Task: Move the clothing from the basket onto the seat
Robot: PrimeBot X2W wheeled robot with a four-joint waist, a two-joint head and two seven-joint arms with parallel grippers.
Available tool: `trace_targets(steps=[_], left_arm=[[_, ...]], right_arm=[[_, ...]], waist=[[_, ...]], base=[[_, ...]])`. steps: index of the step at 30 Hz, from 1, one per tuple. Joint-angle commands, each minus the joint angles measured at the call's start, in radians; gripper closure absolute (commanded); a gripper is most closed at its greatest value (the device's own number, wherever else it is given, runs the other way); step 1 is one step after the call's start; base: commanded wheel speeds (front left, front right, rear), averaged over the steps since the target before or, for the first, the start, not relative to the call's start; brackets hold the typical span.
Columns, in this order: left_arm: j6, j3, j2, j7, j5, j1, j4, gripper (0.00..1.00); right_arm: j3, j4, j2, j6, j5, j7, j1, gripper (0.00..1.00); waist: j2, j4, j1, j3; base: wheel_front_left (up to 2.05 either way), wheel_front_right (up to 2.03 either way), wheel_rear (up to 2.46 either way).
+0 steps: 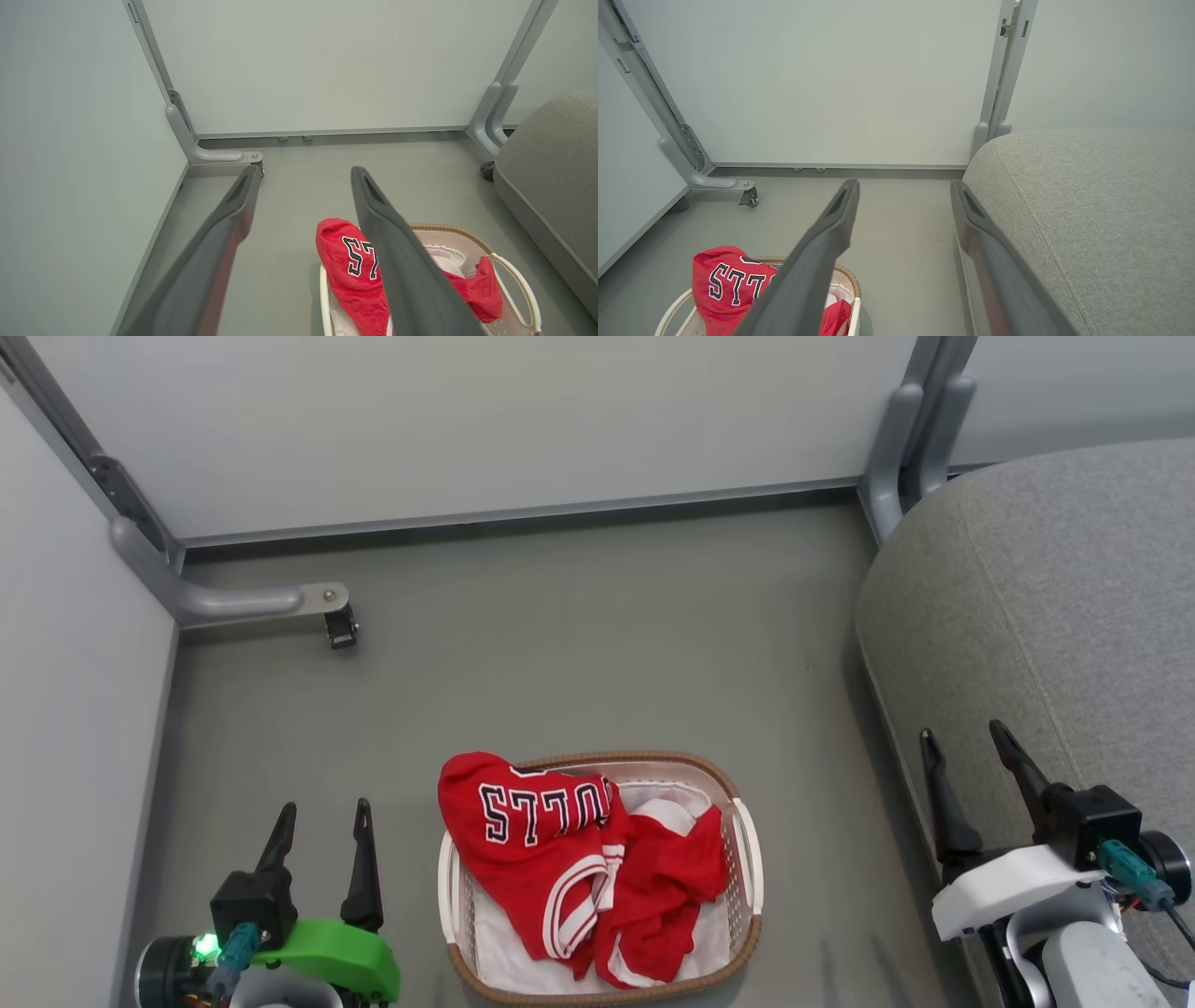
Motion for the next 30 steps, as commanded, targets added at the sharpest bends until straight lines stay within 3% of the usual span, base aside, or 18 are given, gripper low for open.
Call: trace_targets(steps=[1, 18, 30], left_arm=[[-0.003, -0.007, 0.006, -0.004, -0.007, -0.024, 0.005, 0.0], [0.011, -0.086, 0.006, -0.004, -0.044, -0.189, 0.084, 0.0], [-0.002, -0.082, 0.006, -0.002, 0.009, -0.345, 0.156, 0.0]], right_arm=[[-0.001, -0.006, -0.003, 0.0, 0.003, -0.004, -0.016, 0.0], [0.015, -0.043, -0.003, 0.0, 0.013, -0.003, -0.142, 0.0], [0.024, -0.075, 0.012, 0.0, 0.021, -0.003, -0.232, 0.0]], waist=[[0.0, -0.006, 0.0, 0.036], [0.0, -0.04, 0.0, 0.274], [0.0, -0.083, 0.0, 0.447]], base=[[0.0, 0.0, 0.0], [0.0, 0.0, 0.0], [0.0, 0.0, 0.0]])
